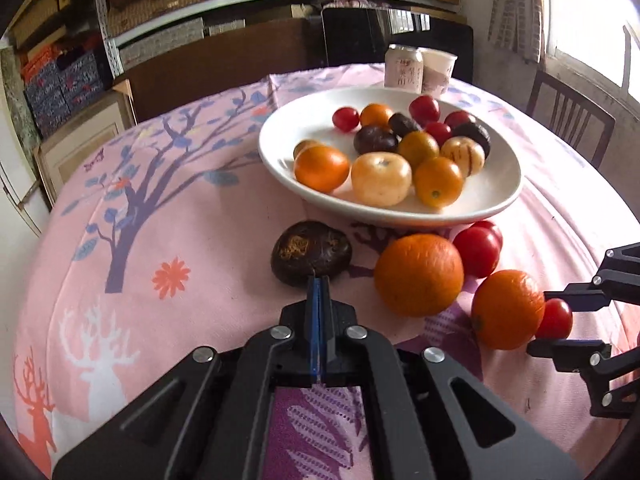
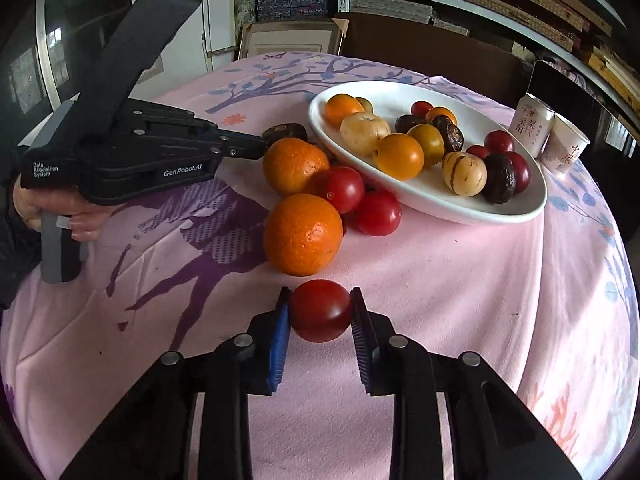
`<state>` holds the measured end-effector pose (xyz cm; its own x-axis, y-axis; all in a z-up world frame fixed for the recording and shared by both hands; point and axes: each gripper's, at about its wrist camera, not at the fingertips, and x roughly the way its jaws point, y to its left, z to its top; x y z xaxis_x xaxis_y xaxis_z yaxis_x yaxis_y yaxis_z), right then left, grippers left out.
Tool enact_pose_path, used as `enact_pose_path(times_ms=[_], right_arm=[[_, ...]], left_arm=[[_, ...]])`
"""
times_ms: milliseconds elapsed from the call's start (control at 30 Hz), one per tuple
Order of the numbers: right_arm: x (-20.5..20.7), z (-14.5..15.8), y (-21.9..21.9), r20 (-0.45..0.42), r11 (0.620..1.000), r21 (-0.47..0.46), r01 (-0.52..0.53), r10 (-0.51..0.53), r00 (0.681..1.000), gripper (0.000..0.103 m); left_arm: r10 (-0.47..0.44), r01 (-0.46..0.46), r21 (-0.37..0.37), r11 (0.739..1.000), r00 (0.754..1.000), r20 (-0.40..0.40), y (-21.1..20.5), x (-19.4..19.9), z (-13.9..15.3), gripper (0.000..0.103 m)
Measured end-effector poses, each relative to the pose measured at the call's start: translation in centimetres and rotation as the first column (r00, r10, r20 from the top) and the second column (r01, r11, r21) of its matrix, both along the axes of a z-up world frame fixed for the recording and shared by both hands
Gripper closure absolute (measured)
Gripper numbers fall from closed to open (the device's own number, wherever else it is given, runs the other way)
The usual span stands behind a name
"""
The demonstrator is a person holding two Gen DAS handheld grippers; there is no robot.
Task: Organize fruits
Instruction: 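Grasp a dark brown fruit with the left tool while the right grasps a red tomato, then carry both fruits over the plate and open both tools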
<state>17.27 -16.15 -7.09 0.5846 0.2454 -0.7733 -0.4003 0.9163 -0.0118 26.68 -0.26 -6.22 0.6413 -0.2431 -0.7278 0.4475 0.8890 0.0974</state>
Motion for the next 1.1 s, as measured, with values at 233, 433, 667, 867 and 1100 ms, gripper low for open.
enact_pose_path(times_ms=[233,433,667,867,1100], right_arm=[[-1.7,3.2,-2.5,0.079,0.998,0.016,0.059,-0.06,0.995,0.074],[-2.3,5.5,-5.1,0.145,0.991,0.059,0.12,-0.127,0.981,0.074],[-2.0,5.6,-6.9,0.171,0.979,0.139,0.152,-0.175,0.97,0.074],[-1.6,4.8,-7.1,0.142,0.974,0.167,0.152,-0.176,0.974,0.074],[-1.6,5.4,-7.1,0.148,0.975,0.155,0.159,-0.182,0.972,0.074]], left_arm=[[-0.024,0.023,0.02,1.0,1.0,0.004,-0.9,0.0,0.7,0.103],[-0.052,0.052,-0.004,0.999,0.999,0.013,-0.9,-0.5,1.4,0.103],[-0.01,0.009,0.039,0.999,1.0,0.026,-0.8,0.9,0.3,0.039],[0.007,-0.007,-0.021,1.0,1.0,-0.007,-0.9,3.2,0.2,0.034],[-0.073,0.066,-0.067,0.996,0.992,-0.106,-1.4,4.3,-0.8,0.058]])
